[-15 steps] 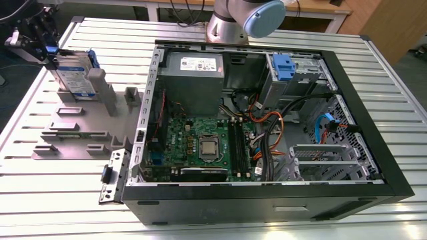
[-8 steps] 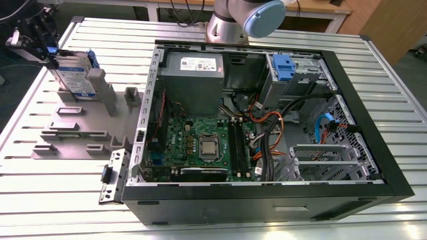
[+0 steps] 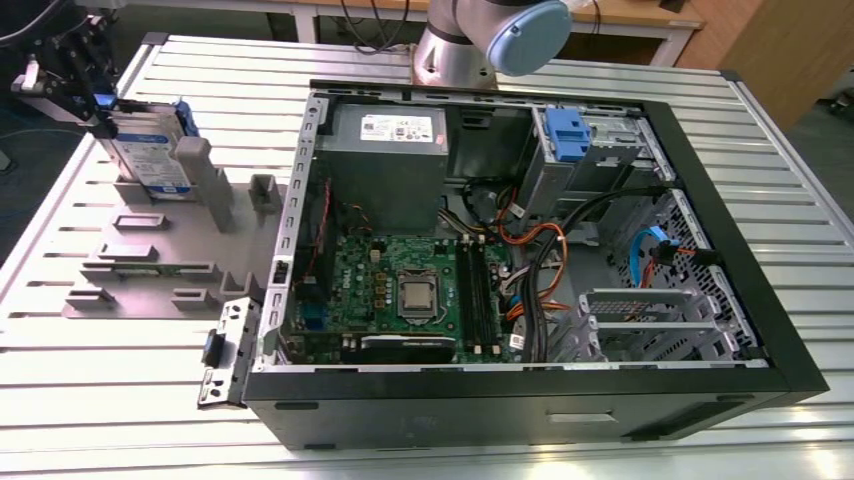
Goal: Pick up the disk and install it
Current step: 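Pick up the disk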
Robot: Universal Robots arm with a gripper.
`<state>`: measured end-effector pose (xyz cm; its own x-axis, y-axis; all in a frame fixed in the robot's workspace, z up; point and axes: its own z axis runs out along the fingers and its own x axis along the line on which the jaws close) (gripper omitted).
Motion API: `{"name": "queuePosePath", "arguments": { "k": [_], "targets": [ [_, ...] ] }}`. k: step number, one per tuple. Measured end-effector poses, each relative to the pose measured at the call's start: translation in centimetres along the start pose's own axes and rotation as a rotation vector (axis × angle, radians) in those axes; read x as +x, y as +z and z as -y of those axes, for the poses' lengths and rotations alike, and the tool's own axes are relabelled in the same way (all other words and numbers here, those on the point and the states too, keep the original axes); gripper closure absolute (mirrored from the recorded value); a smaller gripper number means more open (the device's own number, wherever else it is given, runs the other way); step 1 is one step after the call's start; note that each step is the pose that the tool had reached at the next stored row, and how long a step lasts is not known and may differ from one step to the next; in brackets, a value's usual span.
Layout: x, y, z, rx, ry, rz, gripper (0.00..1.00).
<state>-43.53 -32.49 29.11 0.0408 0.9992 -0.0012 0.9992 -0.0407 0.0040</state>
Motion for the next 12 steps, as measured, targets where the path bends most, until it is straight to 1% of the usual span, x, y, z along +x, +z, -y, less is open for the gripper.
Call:
{"name": "queuePosePath", "arguments": {
  "k": [9, 12],
  "targets": [
    [0.0, 0.01, -0.01, -0.0001, 0.0, 0.0038, 0.64],
    [0.0, 0.01, -0.01, -0.0001, -0.004, 0.0039, 0.64]
  ]
}}
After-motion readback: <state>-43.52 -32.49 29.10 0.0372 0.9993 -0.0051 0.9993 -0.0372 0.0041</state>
